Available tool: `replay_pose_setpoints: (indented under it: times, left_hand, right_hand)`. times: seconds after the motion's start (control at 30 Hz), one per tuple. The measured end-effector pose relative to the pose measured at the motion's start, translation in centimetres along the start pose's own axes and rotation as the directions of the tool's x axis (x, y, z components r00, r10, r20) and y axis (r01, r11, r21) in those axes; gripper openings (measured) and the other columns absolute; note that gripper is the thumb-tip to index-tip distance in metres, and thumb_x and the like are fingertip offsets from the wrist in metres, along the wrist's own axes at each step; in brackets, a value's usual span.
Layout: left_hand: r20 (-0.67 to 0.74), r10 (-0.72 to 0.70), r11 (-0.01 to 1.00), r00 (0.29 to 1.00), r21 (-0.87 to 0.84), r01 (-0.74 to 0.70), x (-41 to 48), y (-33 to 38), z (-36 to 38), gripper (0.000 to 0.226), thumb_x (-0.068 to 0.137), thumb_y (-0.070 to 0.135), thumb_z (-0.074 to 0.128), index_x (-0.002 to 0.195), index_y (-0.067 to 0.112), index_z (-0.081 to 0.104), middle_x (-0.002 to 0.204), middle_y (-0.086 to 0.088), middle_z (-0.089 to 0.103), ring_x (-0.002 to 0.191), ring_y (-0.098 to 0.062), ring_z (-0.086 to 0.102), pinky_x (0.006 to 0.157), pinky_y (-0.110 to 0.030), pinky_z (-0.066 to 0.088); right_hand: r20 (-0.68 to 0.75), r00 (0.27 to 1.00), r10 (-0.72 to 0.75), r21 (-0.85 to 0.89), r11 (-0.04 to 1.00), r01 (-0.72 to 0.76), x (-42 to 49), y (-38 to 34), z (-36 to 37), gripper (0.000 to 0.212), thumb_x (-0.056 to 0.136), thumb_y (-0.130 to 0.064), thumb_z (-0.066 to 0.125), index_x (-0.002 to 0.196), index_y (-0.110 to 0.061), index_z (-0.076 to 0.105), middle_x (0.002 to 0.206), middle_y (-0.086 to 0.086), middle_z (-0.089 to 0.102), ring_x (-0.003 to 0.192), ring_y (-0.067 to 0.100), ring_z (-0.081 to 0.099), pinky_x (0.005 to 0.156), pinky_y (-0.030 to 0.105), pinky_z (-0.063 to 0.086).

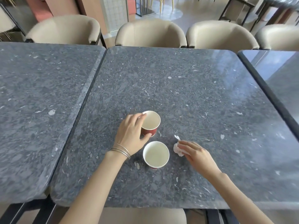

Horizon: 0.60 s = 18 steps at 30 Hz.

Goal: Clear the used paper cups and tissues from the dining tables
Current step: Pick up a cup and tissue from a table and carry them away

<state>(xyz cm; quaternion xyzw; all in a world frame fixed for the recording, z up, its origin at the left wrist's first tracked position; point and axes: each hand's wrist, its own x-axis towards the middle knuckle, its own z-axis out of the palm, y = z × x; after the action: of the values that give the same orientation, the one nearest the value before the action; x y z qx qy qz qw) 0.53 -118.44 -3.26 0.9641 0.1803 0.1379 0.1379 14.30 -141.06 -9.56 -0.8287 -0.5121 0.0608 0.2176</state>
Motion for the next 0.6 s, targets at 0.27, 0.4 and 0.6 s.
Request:
replay_pose_setpoints:
  times: [0.27,0.4,0.6]
  left_hand:
    - [0.219,-0.017,0.997,0.975,0.074,0.000,3.7,0.7,-0.3,0.090,0.075,0.047,0.068,0.145,0.016,0.020,0.149,-0.010,0.027,0.133,-0.029,0.027,0.109,-0.039,0.023]
    - [0.328,-0.064,0.997,0.942,0.054,0.048,4.6,1.1,0.1,0.088,0.075,0.042,0.069,0.144,0.017,0.022,0.145,-0.006,0.035,0.128,-0.030,0.034,0.104,-0.043,0.033]
    - [0.208,-0.059,0.996,0.976,0.071,0.045,2.8,1.8,-2.5,0.084,0.074,0.044,0.070,0.142,0.017,0.029,0.142,-0.005,0.038,0.125,-0.028,0.039,0.100,-0.042,0.036]
  right_hand:
    - [-0.006,1.000,0.027,0.100,0.995,-0.026,-6.3,-2.7,0.4,0.028,0.088,-0.021,0.061,0.115,-0.013,0.064,0.124,0.001,0.060,0.118,0.019,0.053,0.094,0.032,0.047]
    - [-0.082,0.992,0.094,0.136,0.987,-0.082,-7.1,-3.9,1.2,0.026,0.081,-0.011,0.069,0.107,-0.016,0.069,0.117,-0.004,0.064,0.111,0.014,0.058,0.085,0.025,0.051]
    - [-0.122,0.976,0.180,0.184,0.970,-0.156,-7.1,-4.6,1.4,0.021,0.077,-0.011,0.073,0.097,-0.020,0.072,0.109,-0.008,0.068,0.100,0.014,0.062,0.072,0.025,0.055]
